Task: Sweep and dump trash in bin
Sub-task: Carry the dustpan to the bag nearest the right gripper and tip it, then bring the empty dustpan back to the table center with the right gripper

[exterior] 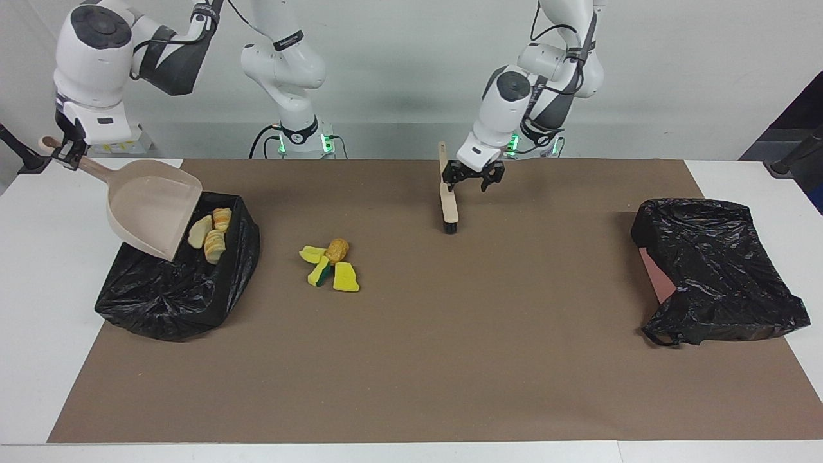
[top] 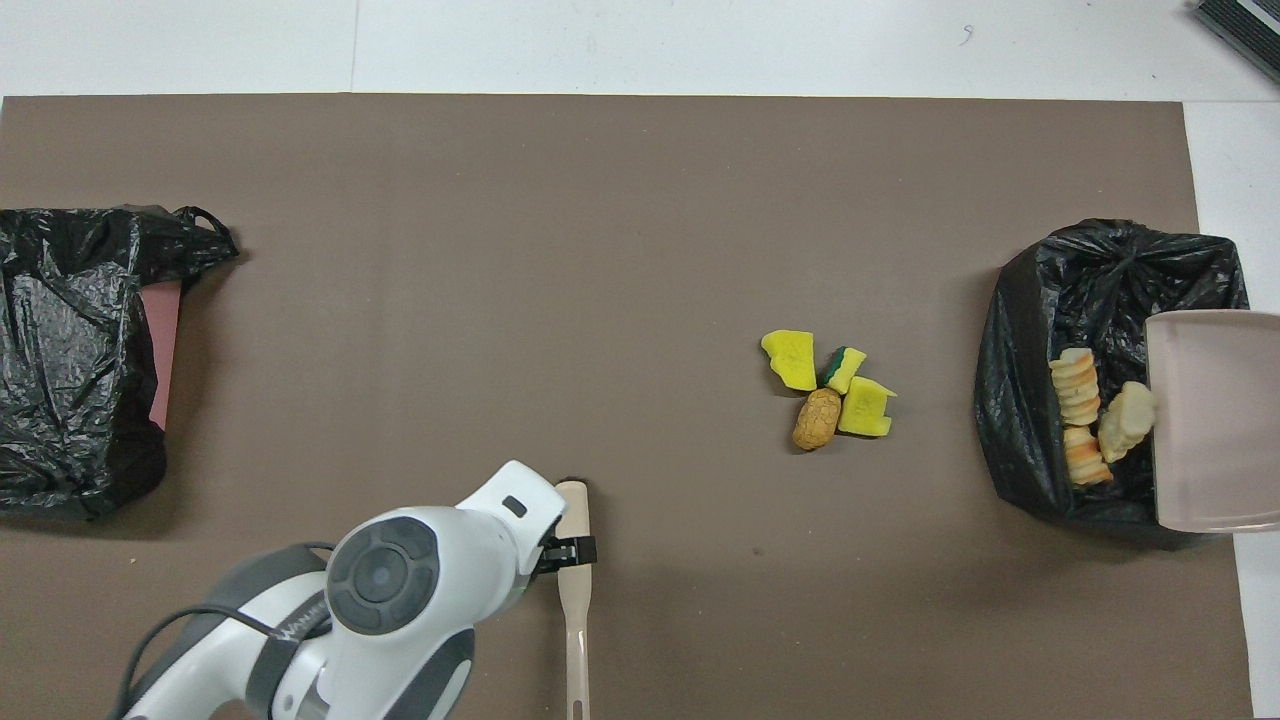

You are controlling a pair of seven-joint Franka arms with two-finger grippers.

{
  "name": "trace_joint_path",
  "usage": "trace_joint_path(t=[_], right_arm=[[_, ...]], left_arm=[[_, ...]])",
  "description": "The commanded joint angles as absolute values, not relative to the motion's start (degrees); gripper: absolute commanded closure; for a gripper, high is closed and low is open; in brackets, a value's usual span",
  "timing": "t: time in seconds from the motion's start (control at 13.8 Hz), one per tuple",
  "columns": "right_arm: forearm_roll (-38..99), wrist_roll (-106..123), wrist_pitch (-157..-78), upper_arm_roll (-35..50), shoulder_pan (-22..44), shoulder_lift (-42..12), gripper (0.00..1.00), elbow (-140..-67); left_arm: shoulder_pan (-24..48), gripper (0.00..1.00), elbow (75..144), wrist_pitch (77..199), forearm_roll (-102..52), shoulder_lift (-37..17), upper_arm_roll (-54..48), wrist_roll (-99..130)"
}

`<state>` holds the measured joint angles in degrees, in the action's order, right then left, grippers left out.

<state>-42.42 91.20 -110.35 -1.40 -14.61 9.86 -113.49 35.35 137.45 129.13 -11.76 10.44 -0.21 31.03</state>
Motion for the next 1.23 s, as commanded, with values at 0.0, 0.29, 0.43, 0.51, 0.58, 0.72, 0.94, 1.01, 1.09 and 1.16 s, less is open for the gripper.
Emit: trace_joint_path(t=[0.0,0.29,0.43,0.51,0.58,0.72,0.94,1.01,1.09,1.16], right_arm=[[-45.78,92.90,-110.22,-1.32,-14.59,10.37,1.00,-113.56],[-44.22,90.19,-101.63,0.26,-13.80,10.99,1.00,-107.42],[-38.36,84.58,-96.88,3.15,-13.80,11.60,1.00,-103.81],[-35.62,80.20,-94.77,4.56,-13.80,11.69,1.00,-103.19],[-33.33,74.07,-93.35,6.83,-13.80,11.86,1.00,-103.10],[-25.62,59.92,-92.46,11.32,-13.80,12.48,1.00,-103.36],[-14.54,35.43,-92.81,18.78,-13.62,10.65,1.00,-104.32],[-11.46,26.20,-93.42,20.72,-12.14,9.07,1.00,-104.24],[-10.38,17.84,-94.91,21.18,-9.26,6.79,1.00,-103.89],[-10.28,9.75,-97.53,21.27,-5.66,4.16,1.00,-103.97]], left_arm=[[29.99,0.00,133.70,125.61,-7.84,10.28,-0.70,25.86],[20.76,0.00,124.21,116.91,-7.73,8.00,-0.62,13.29],[16.46,0.00,121.04,113.92,-7.73,7.91,-0.53,8.64],[14.26,0.00,119.55,112.17,-7.65,7.91,-0.53,5.22],[11.80,0.00,117.79,110.58,-7.73,7.82,-0.44,1.53],[6.79,0.00,112.70,105.67,-7.65,6.16,-0.44,-3.67],[3.52,0.00,105.32,100.56,-7.56,3.88,-0.35,-4.31],[3.25,0.00,102.86,98.81,-7.38,3.17,-0.26,-4.13],[2.29,0.00,100.05,97.14,-7.38,2.03,-0.18,-3.96],[1.15,0.00,96.89,95.73,-7.03,0.63,-0.18,-3.87]])
